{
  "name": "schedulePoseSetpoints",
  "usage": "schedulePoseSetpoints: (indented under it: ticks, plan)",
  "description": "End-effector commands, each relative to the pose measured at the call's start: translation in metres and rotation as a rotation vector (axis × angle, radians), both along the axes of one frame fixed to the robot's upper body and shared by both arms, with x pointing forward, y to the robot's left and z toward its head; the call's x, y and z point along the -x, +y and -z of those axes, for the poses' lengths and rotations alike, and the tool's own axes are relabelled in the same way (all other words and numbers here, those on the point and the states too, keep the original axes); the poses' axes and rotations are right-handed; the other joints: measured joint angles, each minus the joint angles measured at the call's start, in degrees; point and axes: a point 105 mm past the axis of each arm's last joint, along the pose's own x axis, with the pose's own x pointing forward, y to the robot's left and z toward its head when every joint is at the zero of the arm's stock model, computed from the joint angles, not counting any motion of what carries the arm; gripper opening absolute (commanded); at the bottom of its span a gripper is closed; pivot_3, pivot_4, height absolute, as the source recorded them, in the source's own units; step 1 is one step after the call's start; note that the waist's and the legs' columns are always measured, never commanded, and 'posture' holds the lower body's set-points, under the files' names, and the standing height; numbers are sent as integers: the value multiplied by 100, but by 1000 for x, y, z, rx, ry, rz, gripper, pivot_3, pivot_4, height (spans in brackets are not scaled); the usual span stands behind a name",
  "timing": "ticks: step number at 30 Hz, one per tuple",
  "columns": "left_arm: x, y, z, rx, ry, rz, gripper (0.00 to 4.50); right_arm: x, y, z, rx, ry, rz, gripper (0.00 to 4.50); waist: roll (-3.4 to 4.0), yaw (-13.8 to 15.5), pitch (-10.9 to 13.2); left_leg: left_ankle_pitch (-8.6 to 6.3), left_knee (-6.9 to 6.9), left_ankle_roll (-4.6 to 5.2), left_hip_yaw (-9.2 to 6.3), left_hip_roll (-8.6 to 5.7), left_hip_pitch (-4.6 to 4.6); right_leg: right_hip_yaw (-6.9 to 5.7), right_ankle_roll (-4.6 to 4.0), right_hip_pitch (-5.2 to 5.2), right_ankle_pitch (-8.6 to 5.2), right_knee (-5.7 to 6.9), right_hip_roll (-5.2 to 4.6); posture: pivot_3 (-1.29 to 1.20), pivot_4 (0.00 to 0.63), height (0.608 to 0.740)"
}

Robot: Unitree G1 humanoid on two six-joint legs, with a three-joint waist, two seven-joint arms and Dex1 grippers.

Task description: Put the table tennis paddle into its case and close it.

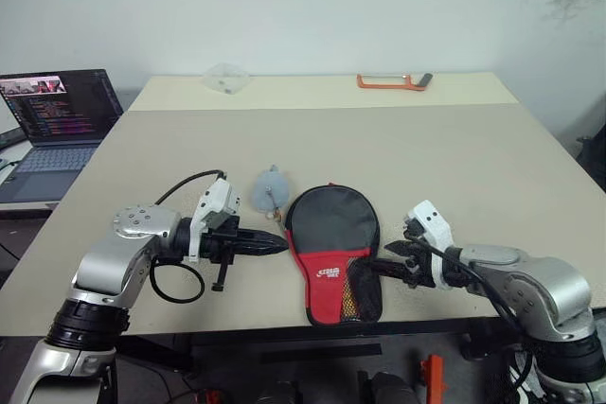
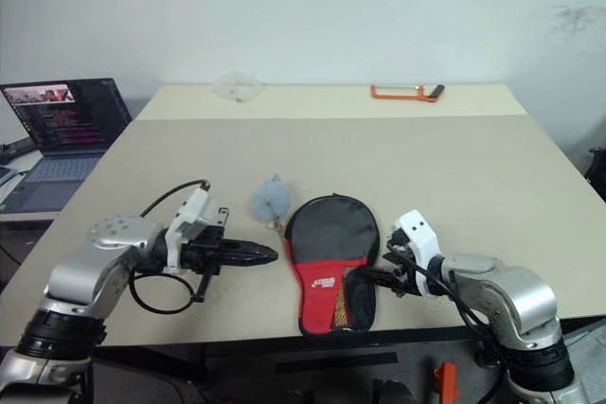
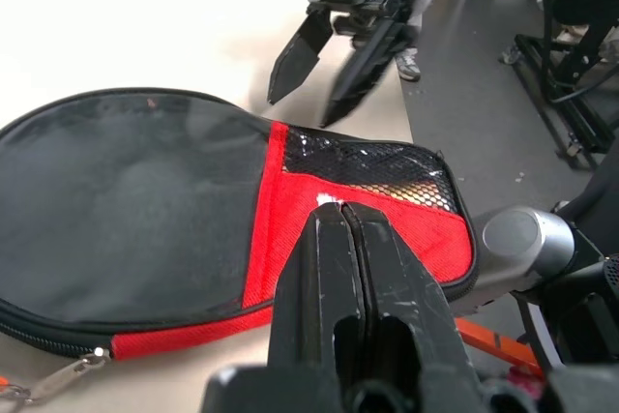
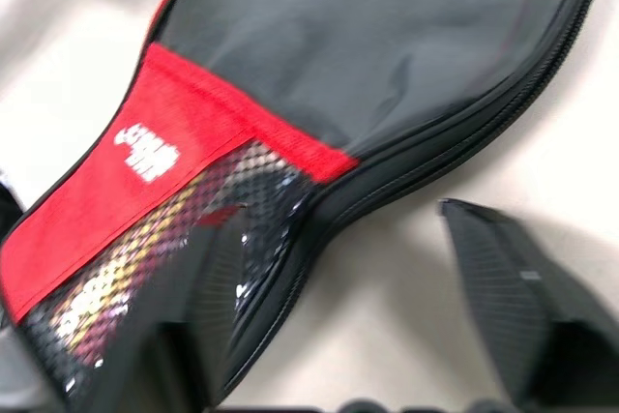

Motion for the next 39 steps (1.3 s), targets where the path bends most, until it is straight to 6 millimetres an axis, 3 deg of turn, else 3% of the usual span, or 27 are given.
schedulePoseSetpoints:
  ticks: [1,4,6,13,17,21,27,33,39]
  plan:
    - [1,1,-11,26,-37,-20,0,4,-2,-33,-8,-121,-79,4491,0,0,0,0,0,0,0,0,0,0,0,0,0,0,0,0,150,740]
    - [-6,6,-14,35,-36,-83,0,7,14,-57,-43,-231,-218,4491,-1,-21,1,0,1,1,1,0,1,-1,0,1,0,1,0,0,150,740]
    - [-17,10,-18,47,-38,-153,0,-9,30,-59,-52,-303,-229,4491,-1,-39,1,0,0,1,1,7,6,-1,0,1,0,3,6,0,150,740]
    - [-46,21,-23,62,-73,-343,0,-64,75,-32,-90,-351,-124,4491,-5,-37,-1,6,3,-11,1,8,9,3,-7,-2,5,14,11,0,150,740]
    - [-58,26,-30,95,-147,-421,883,-78,87,-10,-65,-351,-70,4500,-4,-20,-1,16,0,-29,1,4,0,3,-7,-12,5,5,9,0,150,740]
    - [-68,35,-35,123,-187,-507,2329,-75,91,0,-67,-336,-68,4500,-4,-17,-1,16,-2,-30,-1,5,-5,3,-7,-14,5,-1,8,0,150,740]
    - [-93,65,-38,142,-209,-715,4487,-71,90,9,-57,-321,-69,4500,-4,-17,-1,15,-2,-30,-2,5,2,2,-7,-12,5,8,9,0,150,740]
    - [-118,101,-17,61,-139,-956,4487,-68,91,13,-55,-313,-69,4500,-4,-31,-1,14,0,-28,-4,2,8,2,-8,-12,5,20,10,0,150,740]
    - [-124,100,3,37,-7,-893,4487,-69,91,14,-45,-318,-69,4500,-6,-30,-2,16,1,-31,-5,2,6,-1,-8,-12,5,21,10,0,150,740]
